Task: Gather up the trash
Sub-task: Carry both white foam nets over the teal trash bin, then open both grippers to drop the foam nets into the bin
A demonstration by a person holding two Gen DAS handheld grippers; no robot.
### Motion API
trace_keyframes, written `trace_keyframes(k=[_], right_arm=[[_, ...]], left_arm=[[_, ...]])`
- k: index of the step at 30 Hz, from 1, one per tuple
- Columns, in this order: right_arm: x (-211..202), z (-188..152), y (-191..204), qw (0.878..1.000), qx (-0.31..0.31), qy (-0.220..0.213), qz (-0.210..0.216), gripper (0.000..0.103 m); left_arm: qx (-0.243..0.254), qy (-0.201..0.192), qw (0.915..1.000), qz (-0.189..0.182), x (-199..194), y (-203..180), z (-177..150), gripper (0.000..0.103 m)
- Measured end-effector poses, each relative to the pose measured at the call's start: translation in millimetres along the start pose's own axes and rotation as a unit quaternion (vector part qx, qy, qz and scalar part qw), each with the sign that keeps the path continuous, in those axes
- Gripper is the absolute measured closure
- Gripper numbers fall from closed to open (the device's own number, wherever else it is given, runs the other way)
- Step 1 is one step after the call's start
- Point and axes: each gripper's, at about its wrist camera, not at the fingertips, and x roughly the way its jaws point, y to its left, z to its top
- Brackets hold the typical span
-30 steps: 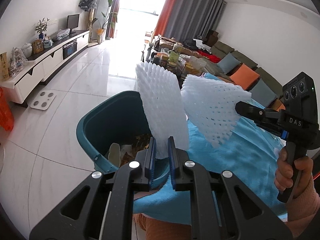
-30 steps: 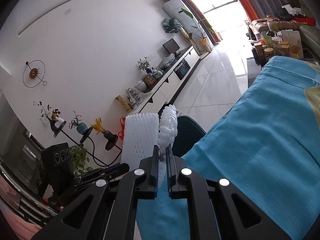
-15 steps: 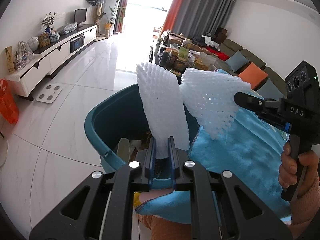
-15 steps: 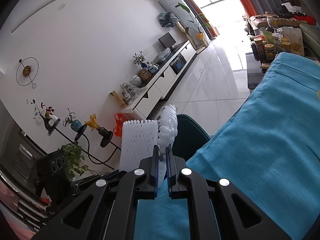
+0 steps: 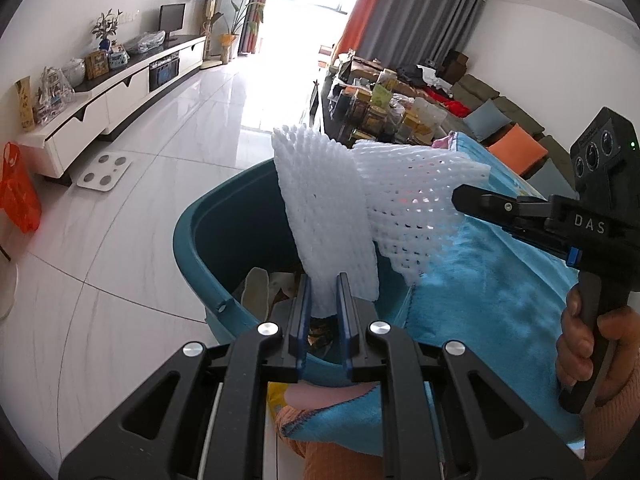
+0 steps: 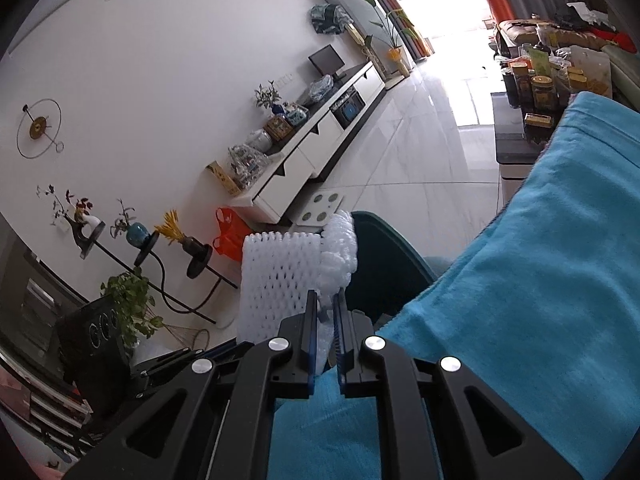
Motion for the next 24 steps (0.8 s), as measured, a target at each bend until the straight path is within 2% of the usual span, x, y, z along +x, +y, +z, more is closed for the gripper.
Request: trace_keyframes(k=[7,14,16,20,24], right_arm=[[14.0,1.2,4.7,1.000,-0.006,0.018,-0.016,0.094],[17.2,2.2,7.0,1.000,-0.002,0.019,-0.024,0.079],[15.5,1.4,5.7,1.000,-0.002,0.018,-0.023,0.079],[9.0,0.2,4.0,1.000,-0.005,0.015,-0.019,0.078],[-8.8,-3.3,4.8,1.000,-0.019,0.003,-0.015,0.075]], left_arm=[[-0.012,0.011,0.9998,-0.009,15.4,5.6,2.4,0.087],[-0.024,0.034,0.9991,-0.007,41.1,13.6,-0.2,0.080],[-0.025,0.033,0.9991,-0.005,42.7,12.8,-1.1,0.079],[-0.024,0.013,0.9996,0.000,30.7,9.4,-1.6,0.066],[-0.018,-0.027,0.9994,0.008,6.2,1.0,1.3,0.052]])
